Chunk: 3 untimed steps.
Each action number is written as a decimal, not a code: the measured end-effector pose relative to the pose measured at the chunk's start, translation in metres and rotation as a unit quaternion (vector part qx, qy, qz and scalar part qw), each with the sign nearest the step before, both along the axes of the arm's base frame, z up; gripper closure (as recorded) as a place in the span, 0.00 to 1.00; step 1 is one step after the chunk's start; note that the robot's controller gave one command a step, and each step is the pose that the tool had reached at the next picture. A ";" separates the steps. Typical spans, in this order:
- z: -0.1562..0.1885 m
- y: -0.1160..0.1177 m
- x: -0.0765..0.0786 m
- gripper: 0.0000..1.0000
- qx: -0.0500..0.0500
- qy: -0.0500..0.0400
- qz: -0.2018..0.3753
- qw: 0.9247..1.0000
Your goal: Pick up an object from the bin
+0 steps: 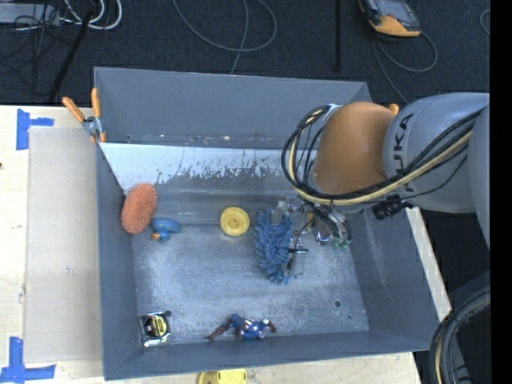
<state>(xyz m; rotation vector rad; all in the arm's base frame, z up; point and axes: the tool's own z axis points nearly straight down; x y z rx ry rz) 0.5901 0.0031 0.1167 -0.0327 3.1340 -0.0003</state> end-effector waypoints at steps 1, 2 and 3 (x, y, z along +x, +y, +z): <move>-0.039 -0.013 -0.015 1.00 0.001 0.001 -0.094 0.996; -0.039 -0.013 -0.015 1.00 0.001 0.001 -0.094 0.996; 0.092 -0.006 -0.050 1.00 0.001 0.003 -0.088 0.996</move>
Offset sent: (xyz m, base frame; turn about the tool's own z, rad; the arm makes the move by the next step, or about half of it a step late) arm 0.0000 0.0000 0.0000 0.0000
